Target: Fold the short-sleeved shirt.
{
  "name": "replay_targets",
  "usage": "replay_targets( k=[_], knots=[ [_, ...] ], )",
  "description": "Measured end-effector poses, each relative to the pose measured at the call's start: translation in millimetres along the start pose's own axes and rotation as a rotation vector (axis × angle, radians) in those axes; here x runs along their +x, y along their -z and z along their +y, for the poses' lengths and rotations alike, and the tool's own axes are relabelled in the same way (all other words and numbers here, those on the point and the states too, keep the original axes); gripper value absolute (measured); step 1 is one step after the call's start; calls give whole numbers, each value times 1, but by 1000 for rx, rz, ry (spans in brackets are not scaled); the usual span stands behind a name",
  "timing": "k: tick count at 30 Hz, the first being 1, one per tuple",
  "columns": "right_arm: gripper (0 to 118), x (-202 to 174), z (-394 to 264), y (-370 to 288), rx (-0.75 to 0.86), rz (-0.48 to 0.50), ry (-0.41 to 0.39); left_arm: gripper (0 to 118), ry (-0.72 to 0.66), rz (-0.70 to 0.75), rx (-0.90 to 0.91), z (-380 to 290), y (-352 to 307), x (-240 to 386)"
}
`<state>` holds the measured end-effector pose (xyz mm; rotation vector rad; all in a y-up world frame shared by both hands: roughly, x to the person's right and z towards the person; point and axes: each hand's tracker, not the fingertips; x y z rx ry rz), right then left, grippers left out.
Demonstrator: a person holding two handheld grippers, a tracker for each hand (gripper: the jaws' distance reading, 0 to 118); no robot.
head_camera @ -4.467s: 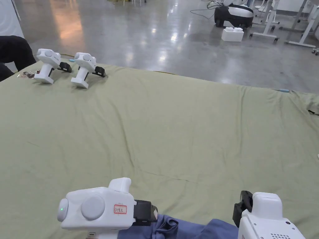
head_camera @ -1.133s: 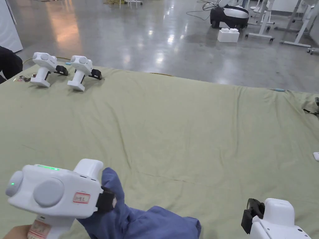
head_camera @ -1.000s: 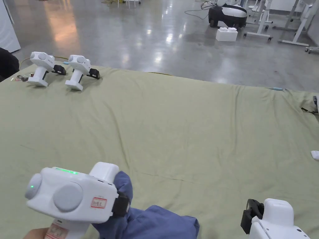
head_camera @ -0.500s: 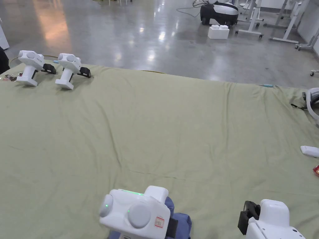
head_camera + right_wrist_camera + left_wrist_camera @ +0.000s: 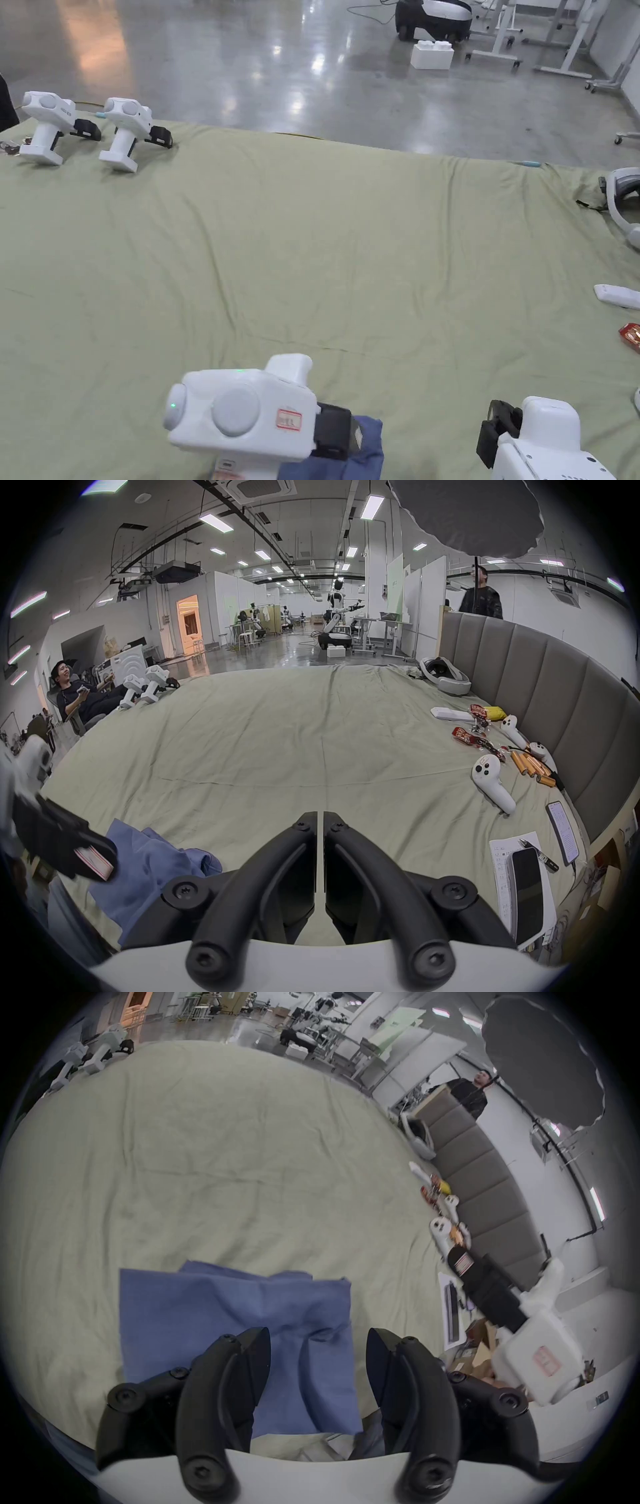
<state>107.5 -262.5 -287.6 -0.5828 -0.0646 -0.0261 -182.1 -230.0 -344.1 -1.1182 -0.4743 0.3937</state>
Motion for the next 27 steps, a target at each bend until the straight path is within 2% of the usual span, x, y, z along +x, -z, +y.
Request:
replay_targets(
  k=[3, 4, 5, 6, 13, 15, 18, 22, 27],
  knots=[
    [5, 0, 0, 1, -4, -2, 5, 64, 16, 11, 41, 3, -9, -8],
    [5, 0, -1, 1, -5, -1, 7, 57, 35, 41, 36, 3, -6, -8],
    [5, 0, -1, 2, -7, 0, 9, 28, 42, 55, 18, 1, -1, -9],
    [5, 0, -2, 3, -10, 1, 10, 17, 46, 56, -1, -1, 4, -10],
    [5, -1, -4, 3, -17, -1, 8, 16, 55, -40, -182, -35, 61, -4],
    [5, -1, -4, 3, -18, -2, 10, 16, 46, -76, -160, -43, 71, -1],
    [5, 0, -4, 2, -18, -4, 9, 16, 93, -32, -105, -51, 86, 2],
    [5, 1, -3, 0, -14, -5, 8, 16, 88, -24, -66, -59, 95, -5],
    [5, -2, 1, -5, 12, 4, 9, 16, 99, -56, -9, -57, 76, -8]
  ],
)
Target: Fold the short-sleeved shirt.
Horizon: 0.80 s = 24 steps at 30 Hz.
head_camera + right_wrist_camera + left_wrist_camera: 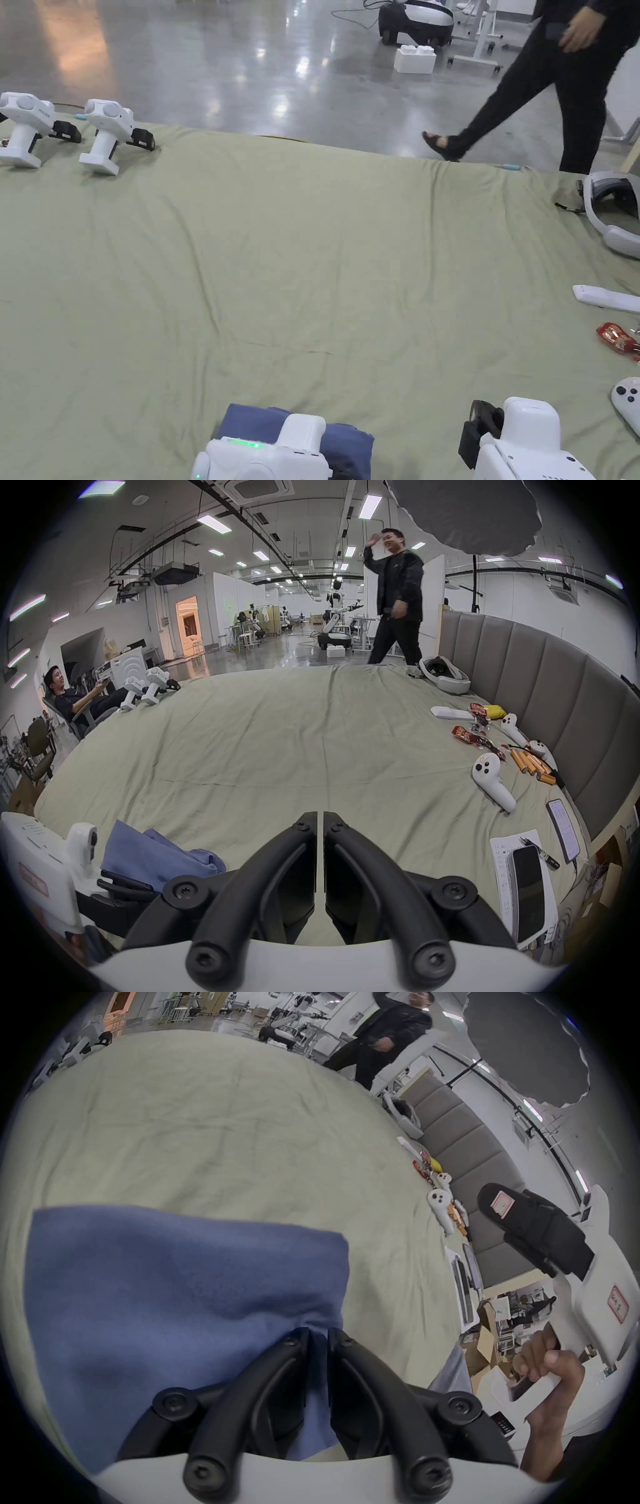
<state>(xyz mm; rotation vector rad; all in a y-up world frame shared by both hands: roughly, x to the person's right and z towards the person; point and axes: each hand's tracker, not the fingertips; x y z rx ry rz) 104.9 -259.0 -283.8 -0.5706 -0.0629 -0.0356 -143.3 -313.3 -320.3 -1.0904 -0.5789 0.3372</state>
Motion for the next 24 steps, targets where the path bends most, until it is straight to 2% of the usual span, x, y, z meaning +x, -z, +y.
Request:
replay_targets(
  k=[5, 8, 14, 16, 20, 24],
  knots=[
    [5, -9, 16, -8, 85, 0, 0, 16, 112, 53, 250, 24, -54, 9],
    [5, -16, 32, -12, 160, -2, 3, 16, 229, 185, 460, 37, -86, 18],
    [5, -32, 64, -20, 298, -9, -2, 16, 337, 489, 850, 47, -134, 24],
    [5, -36, 72, -20, 329, -14, 0, 16, 342, 568, 924, 50, -143, 20],
    [5, -42, 81, -22, 399, -22, 11, 16, 307, 621, 1037, 53, -162, 6],
    [5, -46, 87, -23, 437, -36, 2, 16, 303, 658, 1049, 54, -171, -8]
  ],
)
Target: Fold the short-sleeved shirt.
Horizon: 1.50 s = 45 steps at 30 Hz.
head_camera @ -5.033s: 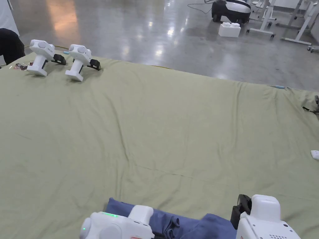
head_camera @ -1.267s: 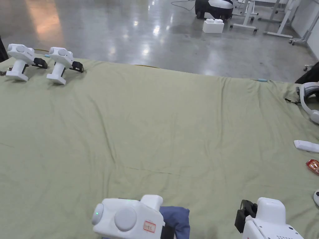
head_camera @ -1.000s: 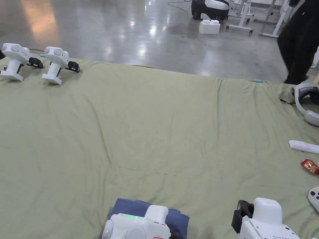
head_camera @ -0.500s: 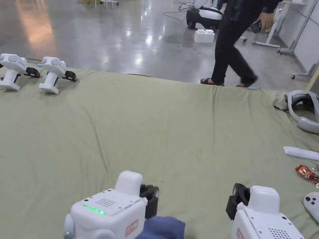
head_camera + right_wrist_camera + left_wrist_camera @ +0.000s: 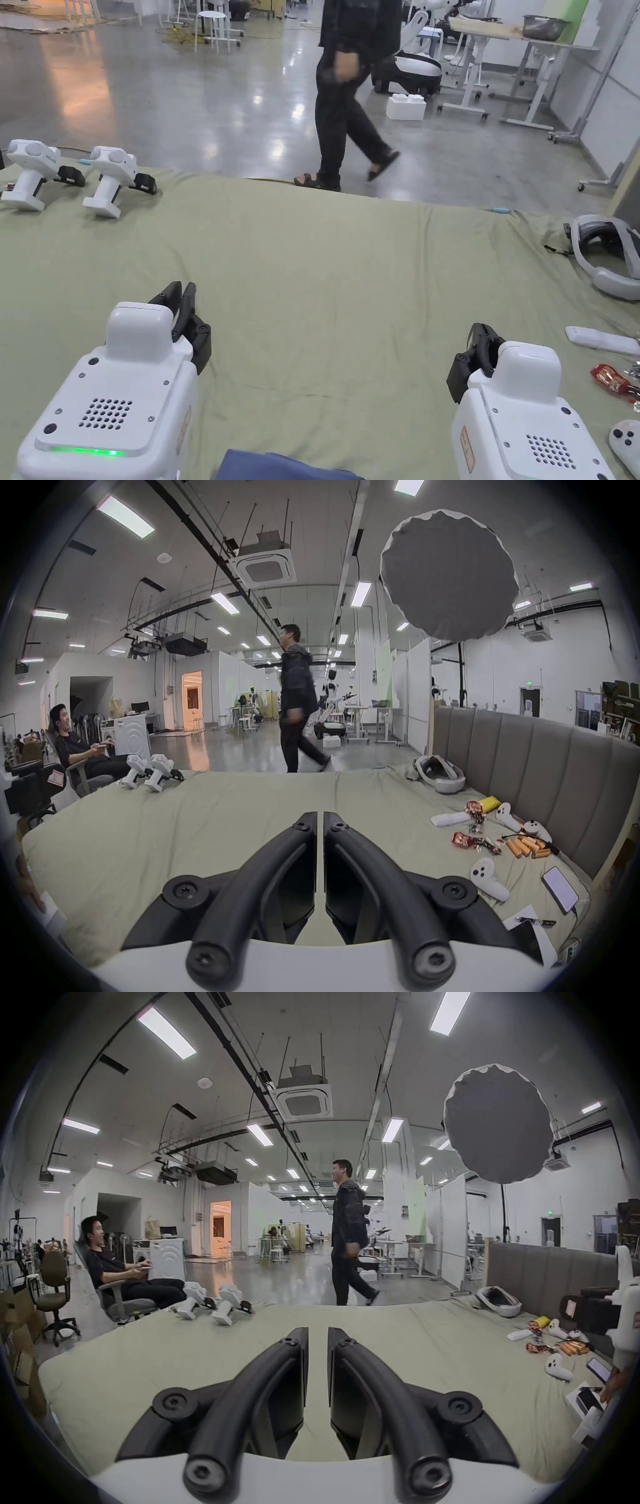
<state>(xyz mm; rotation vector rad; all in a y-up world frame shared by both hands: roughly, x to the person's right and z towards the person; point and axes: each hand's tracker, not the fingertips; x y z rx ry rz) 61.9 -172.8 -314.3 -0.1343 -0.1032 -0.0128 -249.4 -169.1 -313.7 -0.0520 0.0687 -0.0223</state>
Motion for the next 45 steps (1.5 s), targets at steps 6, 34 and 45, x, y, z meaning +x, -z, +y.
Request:
replay_targets(
  k=[6, 34, 45],
  knots=[
    [5, -3, 5, -2, 10, 6, -21, 16, -23, 15, -32, 0, 2, -16],
    [5, -85, -200, -32, -566, 160, -69, 73, -381, -354, -638, -101, -7, -91],
    [5, -79, -200, -26, -574, 189, -71, 77, -773, -690, -995, -176, 52, -99]
  ],
)
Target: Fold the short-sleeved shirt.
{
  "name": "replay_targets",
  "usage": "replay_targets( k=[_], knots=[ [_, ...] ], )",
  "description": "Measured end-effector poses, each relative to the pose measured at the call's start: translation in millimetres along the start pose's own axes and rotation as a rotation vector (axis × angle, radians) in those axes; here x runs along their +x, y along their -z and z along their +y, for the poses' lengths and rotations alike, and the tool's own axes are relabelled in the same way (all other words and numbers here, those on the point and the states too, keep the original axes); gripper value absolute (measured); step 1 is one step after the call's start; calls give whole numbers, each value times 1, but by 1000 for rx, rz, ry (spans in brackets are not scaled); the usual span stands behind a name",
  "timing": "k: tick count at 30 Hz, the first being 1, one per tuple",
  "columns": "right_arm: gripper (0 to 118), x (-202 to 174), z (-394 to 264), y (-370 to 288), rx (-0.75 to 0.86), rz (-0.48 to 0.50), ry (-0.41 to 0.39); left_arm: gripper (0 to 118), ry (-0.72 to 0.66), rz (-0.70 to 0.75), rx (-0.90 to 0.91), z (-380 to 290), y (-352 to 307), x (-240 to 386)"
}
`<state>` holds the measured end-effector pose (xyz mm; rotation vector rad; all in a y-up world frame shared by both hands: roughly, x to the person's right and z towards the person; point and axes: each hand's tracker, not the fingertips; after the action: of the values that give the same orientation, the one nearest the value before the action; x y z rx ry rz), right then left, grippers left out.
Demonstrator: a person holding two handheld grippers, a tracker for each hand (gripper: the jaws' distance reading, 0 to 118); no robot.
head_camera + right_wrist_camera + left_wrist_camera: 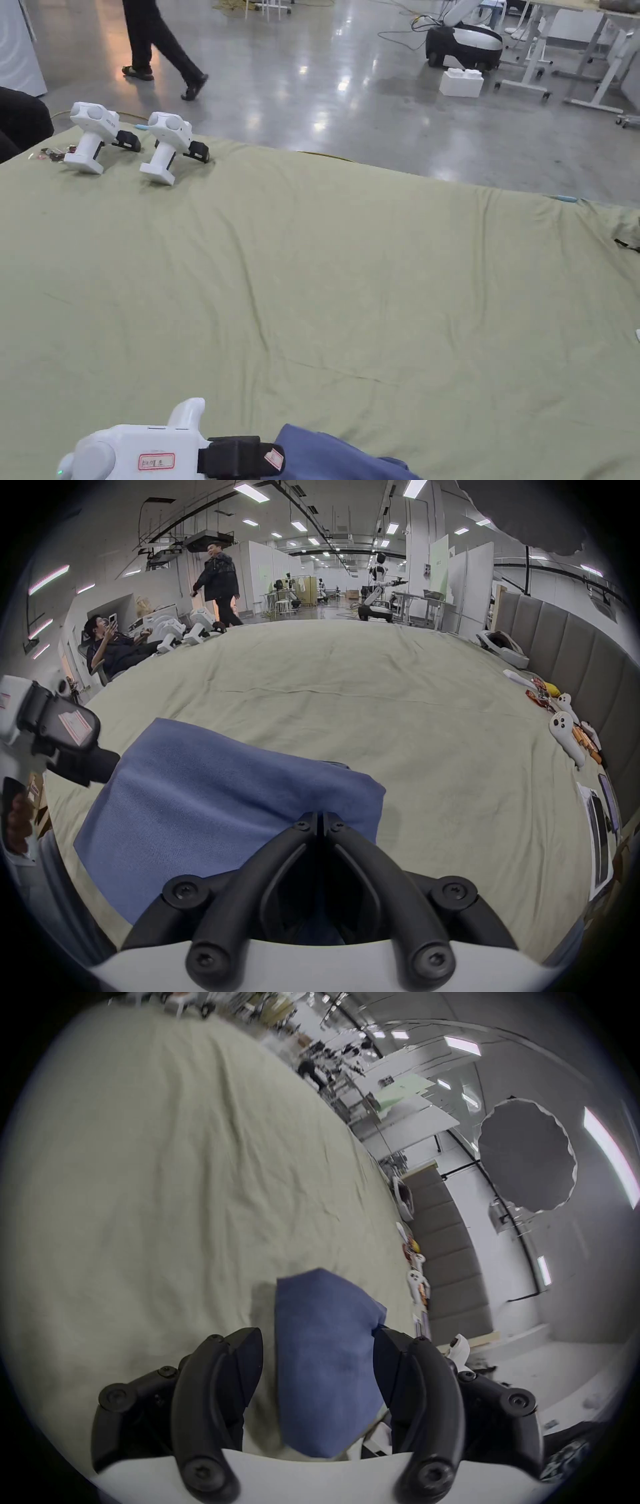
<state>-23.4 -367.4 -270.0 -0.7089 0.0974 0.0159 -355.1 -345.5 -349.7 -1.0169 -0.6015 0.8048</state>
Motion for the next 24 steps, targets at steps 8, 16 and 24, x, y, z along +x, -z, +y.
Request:
replay_targets(
  k=[8, 16, 24],
  knots=[
    [5, 1, 0, -1, -9, 12, 4, 76, -112, -128, -127, -7, 49, -16],
    [5, 2, 1, -2, -13, 14, 17, 43, -77, -119, -146, -3, 52, -11],
    [5, 0, 14, -11, 8, 20, 5, 31, -88, -176, -115, 3, 32, -11]
  ],
)
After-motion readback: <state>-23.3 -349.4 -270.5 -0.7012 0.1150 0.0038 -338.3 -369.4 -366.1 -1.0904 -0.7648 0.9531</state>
